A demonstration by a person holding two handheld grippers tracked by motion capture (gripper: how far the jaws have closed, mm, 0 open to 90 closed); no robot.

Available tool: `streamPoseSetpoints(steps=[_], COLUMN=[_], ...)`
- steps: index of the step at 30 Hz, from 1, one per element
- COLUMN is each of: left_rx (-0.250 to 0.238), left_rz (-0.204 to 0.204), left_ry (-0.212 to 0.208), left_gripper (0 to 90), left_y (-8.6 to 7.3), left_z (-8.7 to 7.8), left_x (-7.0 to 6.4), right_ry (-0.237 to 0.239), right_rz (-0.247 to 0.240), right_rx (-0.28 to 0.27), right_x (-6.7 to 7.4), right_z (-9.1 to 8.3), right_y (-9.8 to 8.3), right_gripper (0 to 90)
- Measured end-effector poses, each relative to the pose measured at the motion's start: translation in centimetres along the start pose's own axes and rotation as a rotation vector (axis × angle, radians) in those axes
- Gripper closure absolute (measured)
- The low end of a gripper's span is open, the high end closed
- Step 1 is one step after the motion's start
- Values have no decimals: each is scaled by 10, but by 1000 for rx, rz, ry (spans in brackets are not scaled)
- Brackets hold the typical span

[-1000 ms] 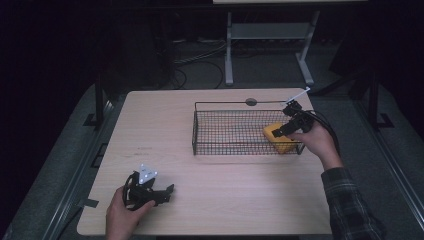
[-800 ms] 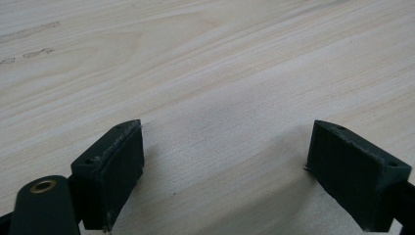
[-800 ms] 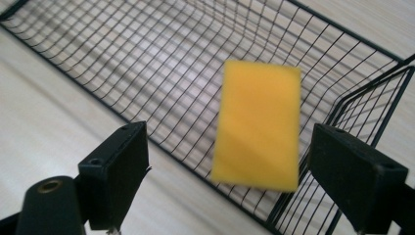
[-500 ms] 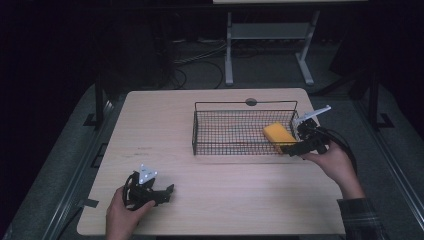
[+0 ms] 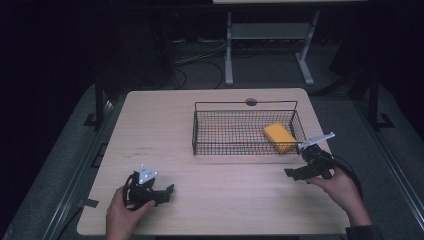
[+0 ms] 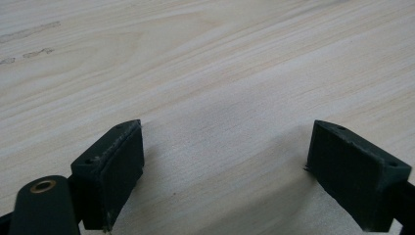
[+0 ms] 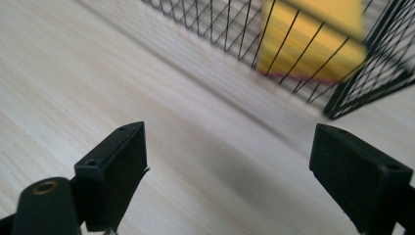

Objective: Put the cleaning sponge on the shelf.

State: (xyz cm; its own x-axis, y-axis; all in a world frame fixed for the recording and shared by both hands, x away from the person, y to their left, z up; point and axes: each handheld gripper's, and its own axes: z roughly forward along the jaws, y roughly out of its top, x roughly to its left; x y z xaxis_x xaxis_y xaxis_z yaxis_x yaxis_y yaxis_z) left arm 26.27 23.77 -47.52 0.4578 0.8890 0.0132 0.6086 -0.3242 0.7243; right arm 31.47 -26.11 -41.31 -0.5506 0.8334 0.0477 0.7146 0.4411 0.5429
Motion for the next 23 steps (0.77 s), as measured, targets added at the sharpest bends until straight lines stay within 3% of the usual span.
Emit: streamPoseSetpoints(steps=[11, 23], left_rx=[-3, 0], left_rz=[0, 3], left_ry=[0, 0], left_gripper=[129, 128], left_y=[0, 0], left_z=[0, 0], left_x=[0, 0], right_ry=[-26, -61], right_rz=[13, -19], right_rx=[-13, 1], right_x=[4, 10], right_z=[20, 29], right_y=[-33, -47], right_gripper=[131, 121])
